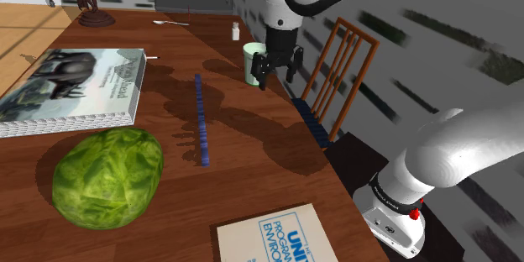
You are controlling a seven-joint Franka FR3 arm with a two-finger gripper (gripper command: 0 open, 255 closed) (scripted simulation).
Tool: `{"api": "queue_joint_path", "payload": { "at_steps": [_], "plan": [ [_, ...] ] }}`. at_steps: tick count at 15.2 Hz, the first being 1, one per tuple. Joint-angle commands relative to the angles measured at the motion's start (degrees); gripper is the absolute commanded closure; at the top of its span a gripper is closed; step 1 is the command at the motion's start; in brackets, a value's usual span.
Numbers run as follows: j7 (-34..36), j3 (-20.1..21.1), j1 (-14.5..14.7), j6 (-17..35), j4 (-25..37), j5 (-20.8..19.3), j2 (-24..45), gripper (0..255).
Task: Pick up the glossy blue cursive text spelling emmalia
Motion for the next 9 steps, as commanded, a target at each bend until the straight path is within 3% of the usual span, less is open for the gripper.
{"api": "queue_joint_path", "payload": {
  "at_steps": [1, 9],
  "plan": [
    [3.80, 1.83, -0.07, 2.06, 2.53, -0.07, 4.35, 0],
    [18.04, 6.23, 0.66, 8.39, 14.37, -4.47, 22.35, 0]
  ]
}}
